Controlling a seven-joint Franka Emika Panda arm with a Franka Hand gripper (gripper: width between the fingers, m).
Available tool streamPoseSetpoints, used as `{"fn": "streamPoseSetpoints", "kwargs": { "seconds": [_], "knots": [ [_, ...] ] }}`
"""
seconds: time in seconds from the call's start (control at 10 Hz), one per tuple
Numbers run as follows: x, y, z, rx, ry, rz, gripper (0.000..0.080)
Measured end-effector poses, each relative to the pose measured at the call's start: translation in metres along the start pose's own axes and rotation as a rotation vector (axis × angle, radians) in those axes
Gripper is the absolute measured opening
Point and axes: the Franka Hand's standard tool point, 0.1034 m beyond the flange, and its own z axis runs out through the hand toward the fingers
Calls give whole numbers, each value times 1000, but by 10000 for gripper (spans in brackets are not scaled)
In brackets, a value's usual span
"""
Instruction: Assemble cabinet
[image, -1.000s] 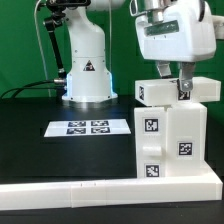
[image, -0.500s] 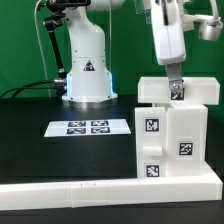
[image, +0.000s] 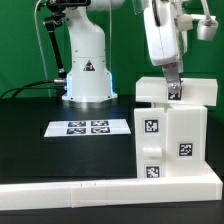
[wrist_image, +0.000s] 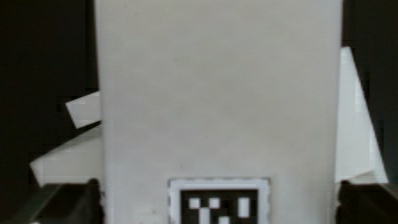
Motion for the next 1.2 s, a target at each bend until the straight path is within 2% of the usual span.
{"fn": "streamPoseSetpoints", "kwargs": {
  "seconds": [0.1,0.2,0.3,0.5,0.8,0.9,1.0,1.2],
  "knots": [
    [-2,-1,-5,3,-15,-23,749],
    [-5,-2,-11,10,-30,-27,749],
    [-10,-4,-19,19,-46,-34,789],
    [-16,-7,-33,40,-64,-49,796],
    [-18,-8,-35,45,-69,-91,797],
    [-17,-7,-34,39,-61,-224,797],
    [-20,-6,-31,9,-52,-426,797],
    [-24,-6,-30,-26,-54,-740,797]
  ]
}}
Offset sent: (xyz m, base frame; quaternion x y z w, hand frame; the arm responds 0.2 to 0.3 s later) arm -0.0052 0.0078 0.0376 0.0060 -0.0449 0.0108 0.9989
